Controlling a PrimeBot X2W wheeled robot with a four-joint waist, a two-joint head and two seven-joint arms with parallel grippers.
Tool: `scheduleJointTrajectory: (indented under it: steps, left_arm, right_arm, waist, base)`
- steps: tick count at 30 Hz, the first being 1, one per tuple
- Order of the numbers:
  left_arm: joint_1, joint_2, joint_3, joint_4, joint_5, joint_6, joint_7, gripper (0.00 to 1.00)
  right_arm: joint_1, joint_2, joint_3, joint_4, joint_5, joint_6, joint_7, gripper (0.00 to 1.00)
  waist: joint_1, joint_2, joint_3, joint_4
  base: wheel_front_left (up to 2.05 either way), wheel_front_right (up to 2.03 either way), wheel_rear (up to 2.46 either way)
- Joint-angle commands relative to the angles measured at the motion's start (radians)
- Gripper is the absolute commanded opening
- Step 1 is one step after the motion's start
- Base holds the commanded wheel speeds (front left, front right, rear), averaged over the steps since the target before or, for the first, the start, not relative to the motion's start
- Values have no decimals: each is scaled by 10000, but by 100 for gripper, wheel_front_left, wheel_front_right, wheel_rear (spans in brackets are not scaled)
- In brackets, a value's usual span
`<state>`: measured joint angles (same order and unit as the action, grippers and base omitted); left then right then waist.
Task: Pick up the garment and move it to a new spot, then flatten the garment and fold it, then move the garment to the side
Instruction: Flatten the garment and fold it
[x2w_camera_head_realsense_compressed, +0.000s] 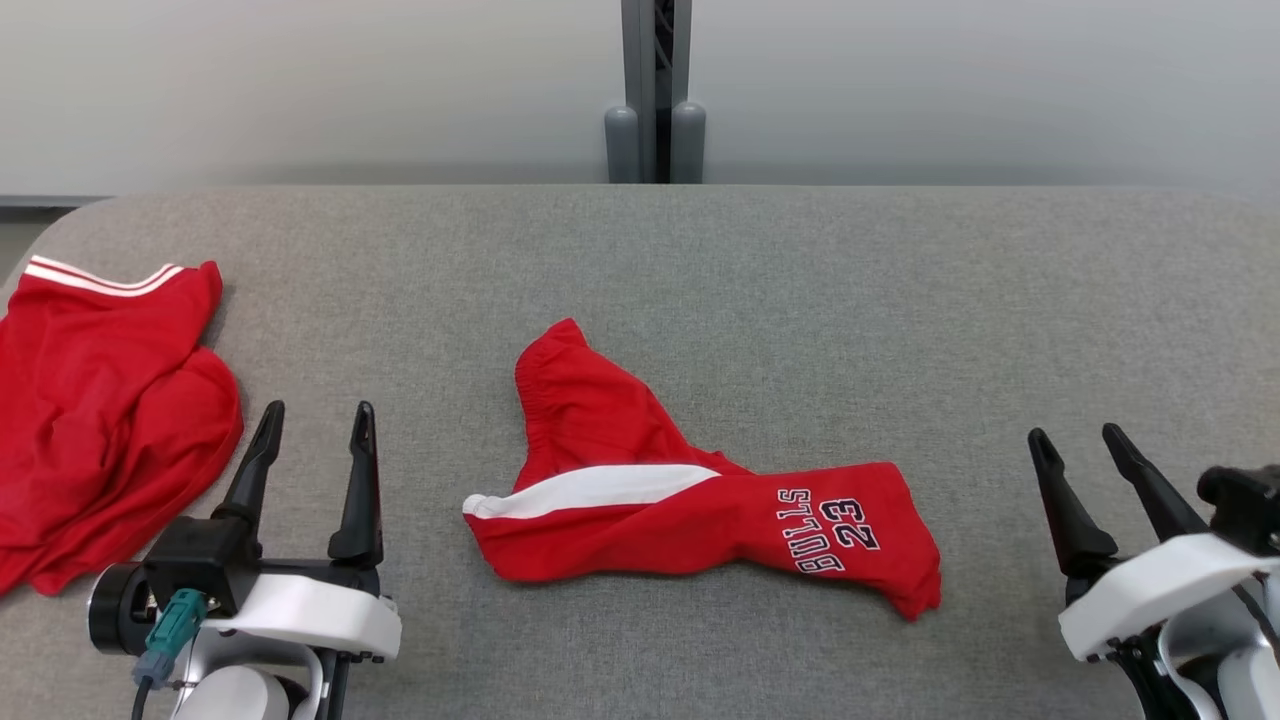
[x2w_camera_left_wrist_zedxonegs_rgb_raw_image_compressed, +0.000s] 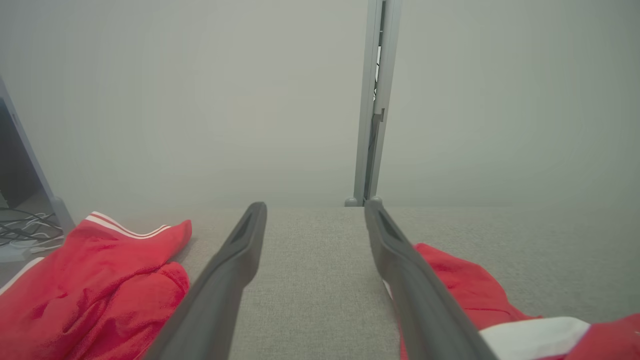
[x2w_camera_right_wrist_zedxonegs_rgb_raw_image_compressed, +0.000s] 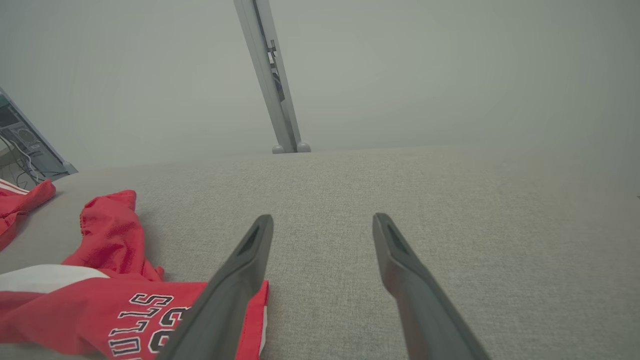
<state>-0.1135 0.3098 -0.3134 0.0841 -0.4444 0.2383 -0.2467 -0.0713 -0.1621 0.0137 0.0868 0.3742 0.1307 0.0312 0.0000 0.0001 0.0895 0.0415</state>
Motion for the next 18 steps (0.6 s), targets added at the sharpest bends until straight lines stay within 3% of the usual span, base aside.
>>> scheduleJointTrajectory:
  steps: [1,4,18]
  left_arm:
    - [-243,-9,-64,27,-18,-71,11,100]
    - [-405,-56,-156,78,19,-111,23,100]
    - [-1108,-441,-513,508,146,-407,-85,100]
  right_arm:
    - [-488,-293,264,552,255,3,200,100]
    - [-880,-574,617,1107,396,3,374,100]
    - [-2978,-1514,4106,3697,2322,3,1224,100]
  waist:
    - [0,-1,241,121]
    - [0,-1,400,205]
    - [0,-1,1207,699]
  base:
    - [0,0,0]
    - [0,0,0]
    - [0,0,0]
